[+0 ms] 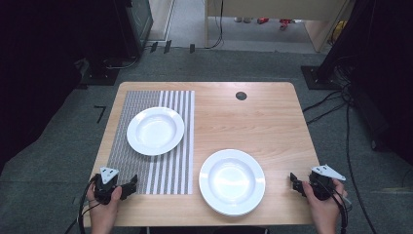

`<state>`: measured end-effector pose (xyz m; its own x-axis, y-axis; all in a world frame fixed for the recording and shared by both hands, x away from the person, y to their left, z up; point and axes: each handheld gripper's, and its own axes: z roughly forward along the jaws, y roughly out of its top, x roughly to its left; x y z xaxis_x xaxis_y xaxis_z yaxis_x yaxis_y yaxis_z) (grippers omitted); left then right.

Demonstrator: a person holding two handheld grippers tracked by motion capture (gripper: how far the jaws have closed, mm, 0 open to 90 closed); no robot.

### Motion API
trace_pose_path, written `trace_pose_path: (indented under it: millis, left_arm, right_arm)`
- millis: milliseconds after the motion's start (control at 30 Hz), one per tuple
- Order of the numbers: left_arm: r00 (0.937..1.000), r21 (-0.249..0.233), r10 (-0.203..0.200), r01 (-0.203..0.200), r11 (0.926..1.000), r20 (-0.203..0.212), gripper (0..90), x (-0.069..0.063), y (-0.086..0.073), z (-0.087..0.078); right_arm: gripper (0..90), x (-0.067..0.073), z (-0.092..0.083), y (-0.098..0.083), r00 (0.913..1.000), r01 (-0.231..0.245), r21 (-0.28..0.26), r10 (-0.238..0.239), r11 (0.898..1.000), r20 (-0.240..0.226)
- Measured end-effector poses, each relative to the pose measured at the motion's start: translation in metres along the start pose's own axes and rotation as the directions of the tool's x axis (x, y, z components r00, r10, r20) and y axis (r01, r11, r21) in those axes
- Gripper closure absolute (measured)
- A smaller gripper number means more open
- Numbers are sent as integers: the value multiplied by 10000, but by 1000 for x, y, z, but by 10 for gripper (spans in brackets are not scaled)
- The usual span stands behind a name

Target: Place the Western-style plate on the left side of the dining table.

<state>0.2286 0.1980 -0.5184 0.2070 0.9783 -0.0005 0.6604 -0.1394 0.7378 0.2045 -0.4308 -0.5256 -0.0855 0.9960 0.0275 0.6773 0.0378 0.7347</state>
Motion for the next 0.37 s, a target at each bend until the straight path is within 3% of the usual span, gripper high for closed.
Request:
trace_pose_path:
  millis: [367]
  left_arm:
    - [10000,1,-2,2,10000,0,149,0,0,0]
  right_arm:
    - [149,0,0,0,10000,17,-9,-17,10000,-16]
